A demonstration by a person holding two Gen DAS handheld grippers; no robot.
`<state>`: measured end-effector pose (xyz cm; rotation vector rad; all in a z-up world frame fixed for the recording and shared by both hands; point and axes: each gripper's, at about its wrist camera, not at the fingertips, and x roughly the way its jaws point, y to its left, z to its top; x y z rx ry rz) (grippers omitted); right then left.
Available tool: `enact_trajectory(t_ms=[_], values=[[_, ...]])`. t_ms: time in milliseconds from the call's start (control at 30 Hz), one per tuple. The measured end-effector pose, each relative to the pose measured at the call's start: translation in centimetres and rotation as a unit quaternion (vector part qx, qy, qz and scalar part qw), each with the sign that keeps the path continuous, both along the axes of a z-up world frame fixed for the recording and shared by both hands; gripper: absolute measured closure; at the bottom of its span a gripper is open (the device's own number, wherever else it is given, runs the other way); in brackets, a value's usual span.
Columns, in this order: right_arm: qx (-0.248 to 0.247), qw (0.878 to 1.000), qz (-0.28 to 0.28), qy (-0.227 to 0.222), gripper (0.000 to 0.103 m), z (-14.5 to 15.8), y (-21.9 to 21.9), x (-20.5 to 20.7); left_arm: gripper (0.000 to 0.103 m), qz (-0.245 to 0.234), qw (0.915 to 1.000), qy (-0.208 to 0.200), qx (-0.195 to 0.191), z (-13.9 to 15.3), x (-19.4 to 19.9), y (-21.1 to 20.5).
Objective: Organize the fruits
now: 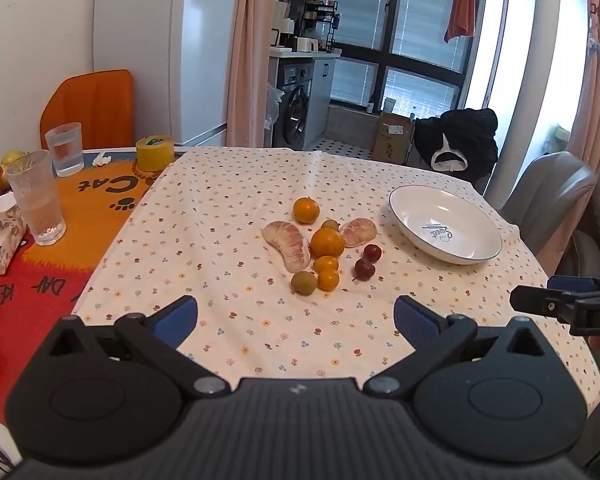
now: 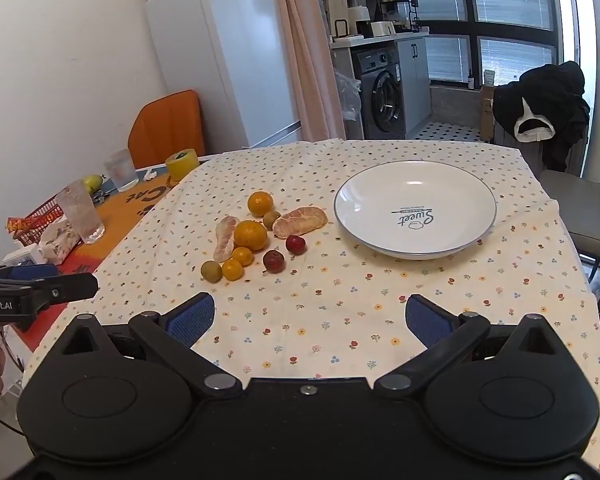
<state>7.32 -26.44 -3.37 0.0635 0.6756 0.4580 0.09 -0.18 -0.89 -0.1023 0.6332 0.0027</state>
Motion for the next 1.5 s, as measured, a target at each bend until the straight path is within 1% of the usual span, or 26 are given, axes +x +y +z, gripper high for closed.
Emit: enact_trajectory(t_ms=[367,433,833,1500], values=[[-0.008,1.000,0.002,-0.005,0.000,0.5,0.1,0.0,0.000,-0.001,1.0000,-0.006,0.004,0.3,-0.1,-0.3],[-0.003,1.000,0.005,-0.005,0.000,0.5,0.1,-0.1,0.000,-0.003,1.0000,-0.008,0.004,0.3,-0.1,-0.3],[-0.011,1.000,0.003,-0.006,0.000,0.4,0.3,-0.2,0.000,0.002,0.9999,-0.014,0.002,0.4,-0.1,-0.1],[-0.018,1.000,0.007,-0.021,0.000,1.4,0.8,-0.9,0.000,-0.004,0.9998,-0.022,0.001,1.2,-0.8,-0.3]])
